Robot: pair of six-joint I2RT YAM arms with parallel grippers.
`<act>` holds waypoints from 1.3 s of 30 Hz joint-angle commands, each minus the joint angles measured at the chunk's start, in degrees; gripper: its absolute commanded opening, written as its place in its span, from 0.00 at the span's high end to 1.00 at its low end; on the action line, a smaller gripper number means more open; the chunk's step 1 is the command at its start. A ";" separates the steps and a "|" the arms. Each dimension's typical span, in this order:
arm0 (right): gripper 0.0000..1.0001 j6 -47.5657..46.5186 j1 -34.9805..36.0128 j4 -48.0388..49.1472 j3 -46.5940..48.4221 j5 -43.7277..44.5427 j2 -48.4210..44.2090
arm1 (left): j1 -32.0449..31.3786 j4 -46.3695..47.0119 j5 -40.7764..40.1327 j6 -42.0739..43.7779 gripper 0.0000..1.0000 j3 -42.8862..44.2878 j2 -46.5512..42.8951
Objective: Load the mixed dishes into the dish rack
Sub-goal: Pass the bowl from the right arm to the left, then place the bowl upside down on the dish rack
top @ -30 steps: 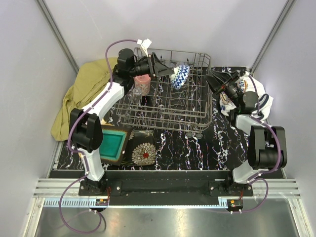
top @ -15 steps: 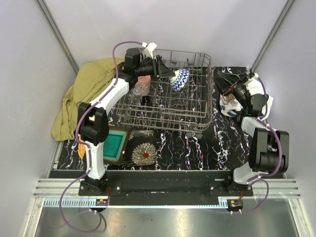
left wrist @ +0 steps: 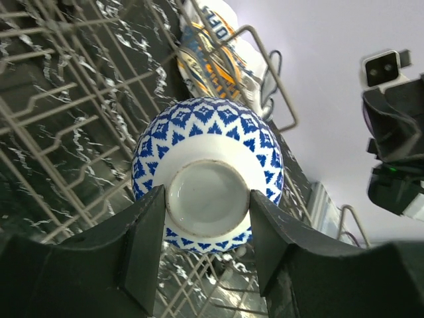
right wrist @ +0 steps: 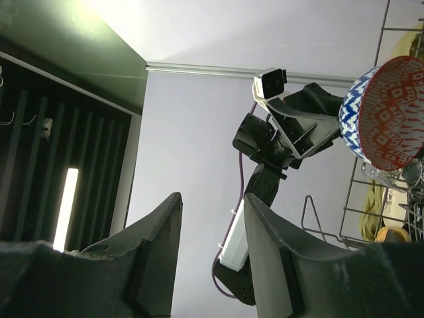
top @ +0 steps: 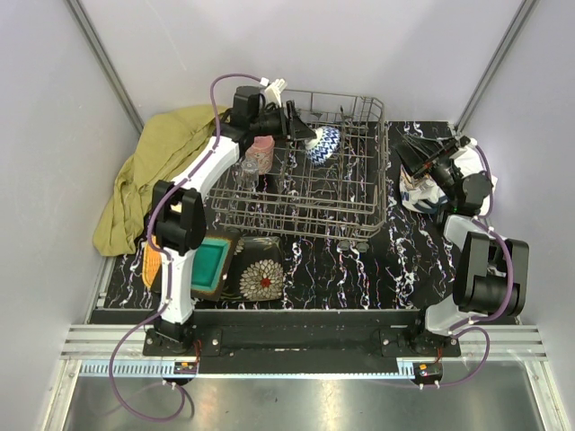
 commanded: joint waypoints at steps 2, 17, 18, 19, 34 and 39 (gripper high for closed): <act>0.50 0.71 -1.50 11.97 0.45 -1.91 -0.45 | 1.26 0.17 -2.65 2.45 1.00 6.55 1.67; 0.50 -0.16 -1.86 12.49 0.72 -3.40 2.19 | 2.49 -4.49 -8.01 4.56 1.00 21.23 12.57; 0.50 -0.25 -1.86 12.49 0.63 -3.67 2.36 | 2.49 -4.75 -8.27 5.00 1.00 21.85 12.83; 0.50 -0.43 -1.86 12.49 0.63 -3.84 2.37 | 2.49 -4.76 -8.62 5.26 1.00 22.11 12.92; 0.50 -0.78 -1.86 12.58 0.54 -4.28 3.42 | -0.05 -10.12 -14.51 15.98 1.00 21.85 12.22; 0.50 -0.87 -1.95 12.50 0.54 -4.55 3.60 | -1.72 -11.96 -16.36 19.85 1.00 21.68 11.61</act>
